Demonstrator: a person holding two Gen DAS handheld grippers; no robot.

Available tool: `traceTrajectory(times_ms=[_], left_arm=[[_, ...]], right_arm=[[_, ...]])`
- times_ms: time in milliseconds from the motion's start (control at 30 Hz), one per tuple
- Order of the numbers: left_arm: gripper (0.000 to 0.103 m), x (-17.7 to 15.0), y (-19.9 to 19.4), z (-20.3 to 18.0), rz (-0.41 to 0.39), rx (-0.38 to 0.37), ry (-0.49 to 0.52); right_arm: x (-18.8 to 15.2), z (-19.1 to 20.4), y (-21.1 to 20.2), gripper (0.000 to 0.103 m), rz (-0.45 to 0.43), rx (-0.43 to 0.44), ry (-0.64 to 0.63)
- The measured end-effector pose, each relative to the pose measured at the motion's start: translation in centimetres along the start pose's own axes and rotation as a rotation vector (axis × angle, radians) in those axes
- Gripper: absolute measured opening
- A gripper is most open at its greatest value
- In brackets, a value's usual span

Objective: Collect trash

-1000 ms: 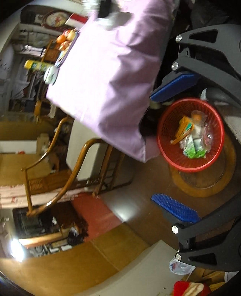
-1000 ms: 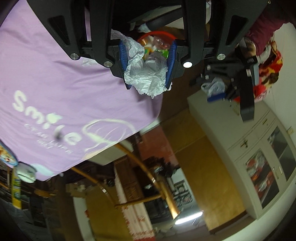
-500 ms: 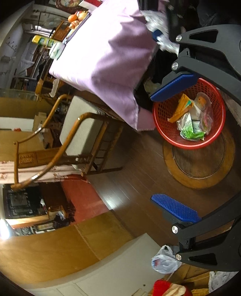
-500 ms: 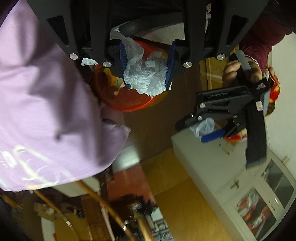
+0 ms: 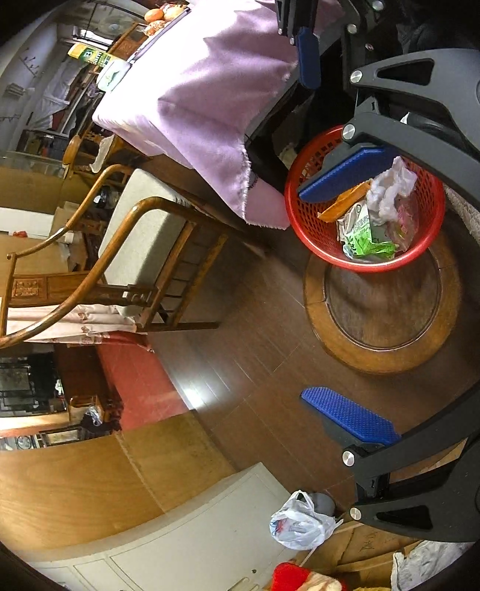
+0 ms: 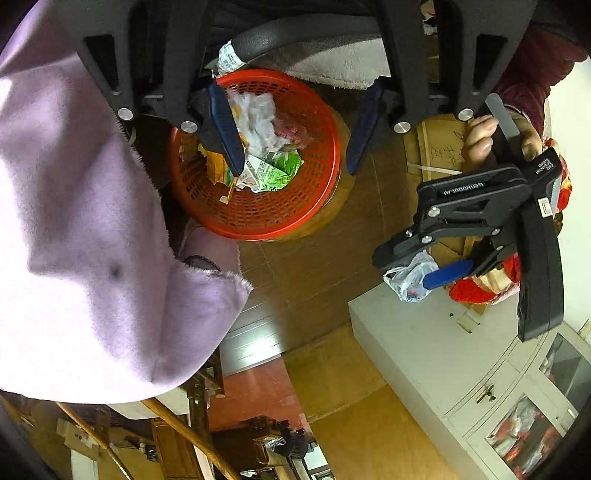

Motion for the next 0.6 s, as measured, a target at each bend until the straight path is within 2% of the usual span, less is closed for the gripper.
traceTrajectory(times_ms=[133,367,600], left_arm=[[0.096,0.0,-0.2,-0.9,-0.007,-0.006,0.017],[0.096,-0.7,-0.5,-3.6,-0.004,-0.039,0.089],[0.096,-3.2,-0.4,-6.0,0.063,-0.073,0.129]], right_arm=[[0.4,-0.6,-0.9,0.058,-0.032,-0.036,-0.022],[-1.3,-2.5,-3.5,0.069,-0.099,-0.153,-0.066],[-4.7,-5.1,-4.2,0.078,-0.081,-0.223,-0.049]])
Point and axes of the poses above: each gripper's, at about its wrist camera, not at the fingertips, and y roughly the way its jaws point, z to its left, x to its top, the point moved 9 cm from there along y, roughly the way its jaws point, and after that the axes turned 8 degrees about -z, right-handed, at the moved point
